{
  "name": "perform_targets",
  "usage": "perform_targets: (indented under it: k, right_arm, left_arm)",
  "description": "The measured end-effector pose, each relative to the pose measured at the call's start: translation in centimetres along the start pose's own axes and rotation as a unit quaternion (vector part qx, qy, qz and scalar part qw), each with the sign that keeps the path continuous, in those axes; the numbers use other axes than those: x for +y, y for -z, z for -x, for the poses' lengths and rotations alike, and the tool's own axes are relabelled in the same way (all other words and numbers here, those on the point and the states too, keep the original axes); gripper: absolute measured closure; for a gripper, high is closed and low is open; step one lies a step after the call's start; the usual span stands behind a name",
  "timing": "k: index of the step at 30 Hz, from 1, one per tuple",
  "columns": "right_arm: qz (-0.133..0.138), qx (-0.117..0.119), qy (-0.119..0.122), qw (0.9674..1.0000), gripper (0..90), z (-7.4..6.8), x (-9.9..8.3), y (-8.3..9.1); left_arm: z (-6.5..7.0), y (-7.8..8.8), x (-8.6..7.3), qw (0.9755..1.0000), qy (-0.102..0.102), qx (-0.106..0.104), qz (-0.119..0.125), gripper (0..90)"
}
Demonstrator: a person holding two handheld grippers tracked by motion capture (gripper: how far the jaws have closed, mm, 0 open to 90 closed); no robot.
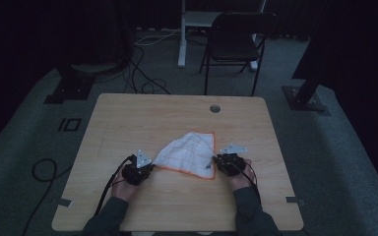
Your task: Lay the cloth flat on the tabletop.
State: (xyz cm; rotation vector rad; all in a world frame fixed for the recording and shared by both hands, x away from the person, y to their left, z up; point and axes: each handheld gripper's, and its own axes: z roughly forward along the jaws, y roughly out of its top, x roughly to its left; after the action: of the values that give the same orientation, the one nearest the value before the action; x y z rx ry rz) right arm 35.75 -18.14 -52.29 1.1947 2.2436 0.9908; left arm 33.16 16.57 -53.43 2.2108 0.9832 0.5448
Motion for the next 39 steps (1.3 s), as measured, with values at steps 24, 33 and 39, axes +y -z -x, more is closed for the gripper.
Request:
perform_targets:
  k: [24, 33, 39]
  right_arm:
    - [-0.054, 0.044, 0.038, 0.9968, 86.1, -1.9, -1.8, 0.4]
    - [-0.063, 0.031, 0.037, 0.9968, 86.6, -1.0, -2.5, 1.6]
    - [-0.064, 0.028, 0.038, 0.9969, 86.3, -0.9, -2.5, 2.3]
  left_arm:
    - [0.1, 0.4, -0.3, 0.9999, 0.003, -0.014, 0.002, 87.7]
    - [0.9, 1.1, -0.3, 0.9993, -0.003, -0.035, 0.013, 77.8]
    - [0.3, 2.2, 0.0, 0.9982, 0.016, -0.039, 0.043, 67.5]
